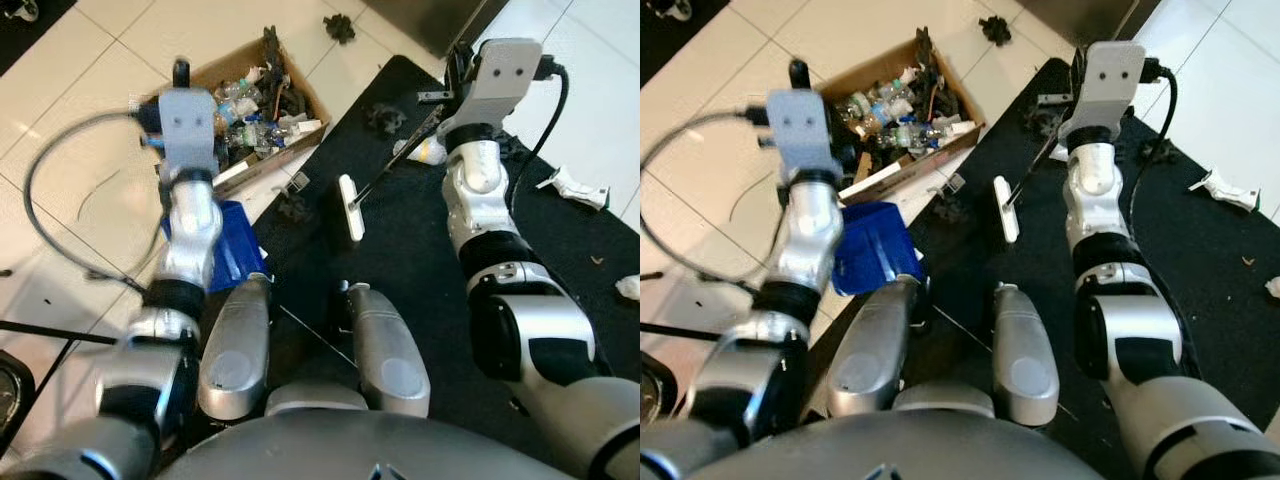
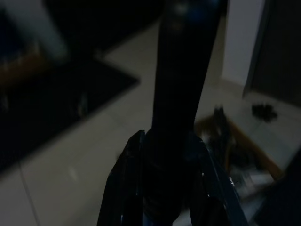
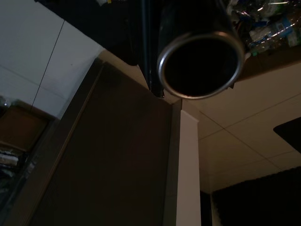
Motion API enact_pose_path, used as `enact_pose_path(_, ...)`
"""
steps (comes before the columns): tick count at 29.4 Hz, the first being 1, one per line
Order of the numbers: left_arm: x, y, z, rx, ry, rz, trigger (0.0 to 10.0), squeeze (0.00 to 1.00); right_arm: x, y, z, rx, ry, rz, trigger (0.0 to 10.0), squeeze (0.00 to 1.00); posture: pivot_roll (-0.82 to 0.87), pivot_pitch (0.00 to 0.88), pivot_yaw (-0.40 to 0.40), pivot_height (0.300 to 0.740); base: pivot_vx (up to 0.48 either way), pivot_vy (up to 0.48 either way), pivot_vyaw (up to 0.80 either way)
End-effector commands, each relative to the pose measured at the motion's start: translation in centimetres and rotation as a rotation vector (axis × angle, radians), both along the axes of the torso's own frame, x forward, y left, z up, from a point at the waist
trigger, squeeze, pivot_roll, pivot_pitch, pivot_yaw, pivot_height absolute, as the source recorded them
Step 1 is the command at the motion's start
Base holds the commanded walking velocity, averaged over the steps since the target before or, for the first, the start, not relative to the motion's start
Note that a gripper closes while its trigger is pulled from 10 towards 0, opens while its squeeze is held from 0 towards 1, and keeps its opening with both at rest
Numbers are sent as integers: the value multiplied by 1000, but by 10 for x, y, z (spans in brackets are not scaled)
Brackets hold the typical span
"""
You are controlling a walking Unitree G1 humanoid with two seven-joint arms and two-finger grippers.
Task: Sweep floor
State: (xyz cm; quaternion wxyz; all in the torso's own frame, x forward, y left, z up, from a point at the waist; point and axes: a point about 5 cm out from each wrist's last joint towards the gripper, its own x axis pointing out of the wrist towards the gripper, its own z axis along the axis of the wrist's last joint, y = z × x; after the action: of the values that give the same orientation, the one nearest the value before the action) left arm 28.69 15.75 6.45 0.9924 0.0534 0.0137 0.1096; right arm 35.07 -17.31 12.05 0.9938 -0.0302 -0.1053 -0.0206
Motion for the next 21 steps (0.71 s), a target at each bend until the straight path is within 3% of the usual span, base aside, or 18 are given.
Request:
enact_pose_path(1, -18, -9, -24, -182, 172, -16, 10000, 0, -2, -3, -1, -4, 3, -9, 10000, 0, 192, 257, -32, 740, 0, 0, 0)
enact_pose_path(2, -18, -9, -24, -182, 172, -16, 10000, 0, -2, -3, -1, -4, 3, -9, 10000, 0, 192, 257, -32, 740, 0, 0, 0)
enact_pose_path(5, -34, 2, -24, -321, 258, 31, 10000, 0, -2, -3, -2, 0, 9, -14, 10000, 0, 208, 248, -25, 740, 0, 0, 0)
enact_pose_path(9, -43, 16, -22, -333, 292, 55, 10000, 0, -2, -3, -3, 3, 13, -14, 10000, 0, 222, 240, -18, 740, 0, 0, 0)
enact_pose_path(10, -46, 27, -21, -272, 280, 58, 10000, 0, -1, -2, -3, 5, 14, -13, 10000, 0, 231, 235, -16, 740, 0, 0, 0)
enact_pose_path(13, -47, 34, -19, -222, 269, 56, 10000, 0, -1, -1, -3, 6, 15, -12, 10000, 0, 231, 235, -16, 740, 0, 0, 0)
enact_pose_path(14, -46, 41, -19, -108, 258, 34, 10000, 0, -1, 0, -2, 8, 15, -10, 10000, 0, 235, 230, -18, 740, 0, 0, 0)
enact_pose_path(15, -46, 41, -19, -108, 258, 34, 10000, 0, -1, 0, -2, 8, 15, -10, 10000, 0, 235, 230, -18, 740, 0, 0, 0)
enact_pose_path(17, -42, 49, -17, 126, 225, -65, 10000, 0, 0, 2, -1, 11, 14, -5, 10000, 0, 234, 223, -23, 740, 0, 0, 0)
enact_pose_path(18, -42, 49, -17, 126, 225, -65, 10000, 0, 0, 2, -1, 11, 14, -5, 10000, 0, 234, 223, -23, 740, 0, 0, 0)
enact_pose_path(19, -37, 50, -17, 199, 216, -110, 10000, 0, 1, 2, 0, 12, 13, -3, 10000, 0, 229, 222, -24, 740, 0, 0, 0)
enact_pose_path(21, -32, 52, -16, 236, 209, -130, 10000, 0, 1, 2, 0, 11, 11, -2, 10000, 0, 225, 218, -26, 740, 0, 0, 0)
